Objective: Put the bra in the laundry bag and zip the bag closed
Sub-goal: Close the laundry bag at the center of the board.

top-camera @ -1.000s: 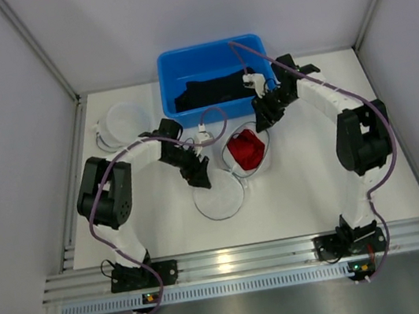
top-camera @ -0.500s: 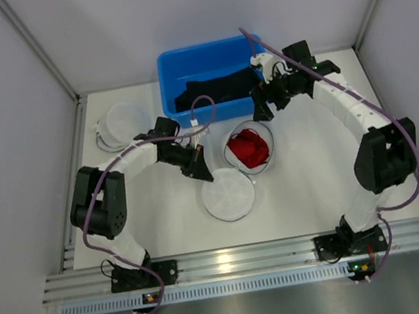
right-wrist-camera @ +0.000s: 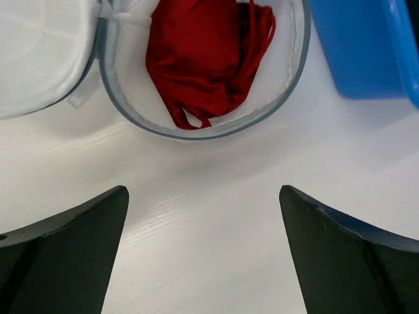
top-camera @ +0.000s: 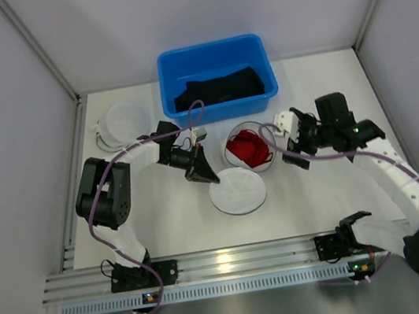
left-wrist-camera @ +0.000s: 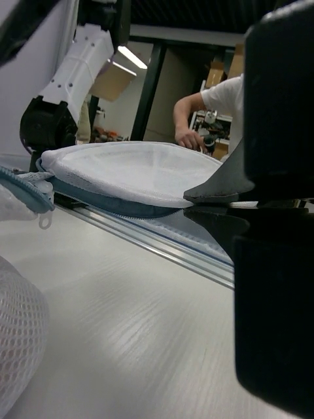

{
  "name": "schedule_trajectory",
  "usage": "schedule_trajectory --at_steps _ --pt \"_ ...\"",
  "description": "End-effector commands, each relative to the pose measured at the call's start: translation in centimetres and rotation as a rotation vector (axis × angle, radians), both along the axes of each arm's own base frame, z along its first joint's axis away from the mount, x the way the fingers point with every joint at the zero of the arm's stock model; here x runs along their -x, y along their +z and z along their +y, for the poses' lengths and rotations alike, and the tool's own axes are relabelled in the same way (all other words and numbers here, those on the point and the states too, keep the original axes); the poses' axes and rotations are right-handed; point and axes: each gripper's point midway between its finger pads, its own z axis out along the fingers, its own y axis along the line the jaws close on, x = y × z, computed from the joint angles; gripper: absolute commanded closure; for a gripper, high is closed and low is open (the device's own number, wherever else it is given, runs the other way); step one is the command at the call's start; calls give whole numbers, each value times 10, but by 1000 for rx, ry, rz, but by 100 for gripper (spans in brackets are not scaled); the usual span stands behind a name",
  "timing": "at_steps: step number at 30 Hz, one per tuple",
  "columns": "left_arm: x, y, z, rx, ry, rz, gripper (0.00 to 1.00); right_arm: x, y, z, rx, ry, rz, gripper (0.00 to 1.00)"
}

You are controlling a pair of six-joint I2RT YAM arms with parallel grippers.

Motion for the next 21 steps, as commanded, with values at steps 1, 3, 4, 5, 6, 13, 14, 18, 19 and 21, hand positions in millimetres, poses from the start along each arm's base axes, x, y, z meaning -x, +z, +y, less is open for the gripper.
schedule_trajectory --at_steps 1,3,4,5,6,13,14,18,19,21 --pt "-2 23 -5 90 7 147 100 11 24 16 9 226 -323 0" --pt "-4 24 -6 99 12 185 100 22 26 30 13 319 -412 1" --pt "-5 25 -6 106 11 206 100 31 21 32 13 346 -442 1" --pt "-6 22 -5 98 18 223 100 41 20 43 -2 393 -465 1" --pt "-6 22 -6 94 22 236 100 46 27 49 -18 419 -516 1" --pt "-10 21 -8 81 36 308 100 84 -2 106 -51 559 -555 1" --pt "-11 21 -7 82 38 311 100 90 -6 116 -62 585 -552 0" --pt "-11 21 -8 71 44 332 100 67 -4 131 -71 486 -579 1" --pt "-11 21 -8 73 44 333 100 62 -7 132 -59 463 -569 0" --pt "-11 22 -8 73 44 331 100 48 -9 136 -41 422 -596 1"
